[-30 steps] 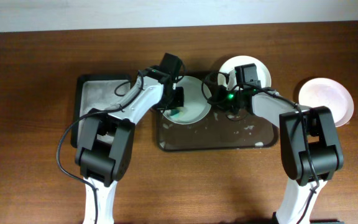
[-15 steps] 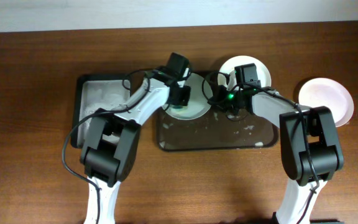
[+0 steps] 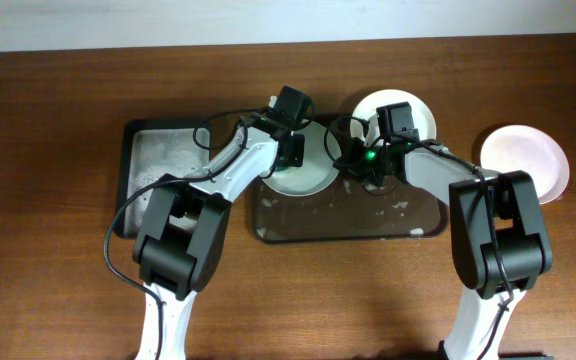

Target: Clean dirty plates on tray and stack at the side

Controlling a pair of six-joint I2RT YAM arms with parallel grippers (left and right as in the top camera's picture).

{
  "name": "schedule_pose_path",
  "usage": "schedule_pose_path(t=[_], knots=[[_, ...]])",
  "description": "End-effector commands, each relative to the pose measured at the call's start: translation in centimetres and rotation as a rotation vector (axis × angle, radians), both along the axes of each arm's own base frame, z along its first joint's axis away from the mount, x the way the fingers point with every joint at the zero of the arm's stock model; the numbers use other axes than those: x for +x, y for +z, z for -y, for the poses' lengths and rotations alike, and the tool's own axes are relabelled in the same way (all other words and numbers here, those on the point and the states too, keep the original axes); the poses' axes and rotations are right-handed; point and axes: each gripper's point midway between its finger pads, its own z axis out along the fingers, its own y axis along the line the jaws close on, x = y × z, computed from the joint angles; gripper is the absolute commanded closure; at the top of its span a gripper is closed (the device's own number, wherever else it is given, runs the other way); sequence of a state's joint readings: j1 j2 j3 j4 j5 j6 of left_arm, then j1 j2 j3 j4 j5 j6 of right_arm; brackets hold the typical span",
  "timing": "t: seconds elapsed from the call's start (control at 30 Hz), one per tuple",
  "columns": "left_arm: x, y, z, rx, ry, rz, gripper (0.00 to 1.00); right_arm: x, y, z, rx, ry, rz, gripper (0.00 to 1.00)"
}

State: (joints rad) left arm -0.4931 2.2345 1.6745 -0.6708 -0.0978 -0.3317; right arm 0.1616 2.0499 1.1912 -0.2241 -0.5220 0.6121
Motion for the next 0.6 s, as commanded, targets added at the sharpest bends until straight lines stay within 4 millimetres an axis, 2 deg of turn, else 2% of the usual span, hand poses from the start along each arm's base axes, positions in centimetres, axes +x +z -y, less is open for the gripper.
schedule_pose_path(t=[0.0,0.07,0.17,0.23,0.27,0.4,0.47,0.57], knots=[[-5.1,-2.9,3.3,-0.198,-0.171,-0.244,0.99,-1.0,-1.9,0.6,-0.042,-0.013,-0.048,0.96],[-5.0,-2.6,3.7,-0.216,-0.18,-0.243,0.99,-1.0,-1.9,0.6,-0.041,-0.013,-0.048,0.96],[-3.5,-2.4,3.3,-0.201,-0.155,-0.185,0.99,-1.0,-1.9,0.6,-0.041,-0.013,-0.049,0.96],[-1.9,-2.4,2.3,-0.161,-0.096,-0.127,0.99,-1.0,-1.9,0.6,-0.041,-0.013,-0.049,0.96],[-0.3,-2.3,1.1,-0.112,-0.038,-0.062,0.99,-1.0,-1.9,0.6,-0.041,-0.013,-0.049,0.96],[2.3,-1.6,-1.4,0.001,0.091,0.067,0.99,-1.0,-1.9,0.6,-0.042,-0.013,-0.049,0.96],[2.5,-1.5,-2.1,0.039,0.109,0.086,0.99,-1.0,-1.9,0.6,-0.042,-0.013,-0.05,0.96],[1.3,-2.0,-2.6,0.068,0.103,0.034,0.99,-1.1,-2.0,0.7,-0.043,-0.012,-0.055,0.96]])
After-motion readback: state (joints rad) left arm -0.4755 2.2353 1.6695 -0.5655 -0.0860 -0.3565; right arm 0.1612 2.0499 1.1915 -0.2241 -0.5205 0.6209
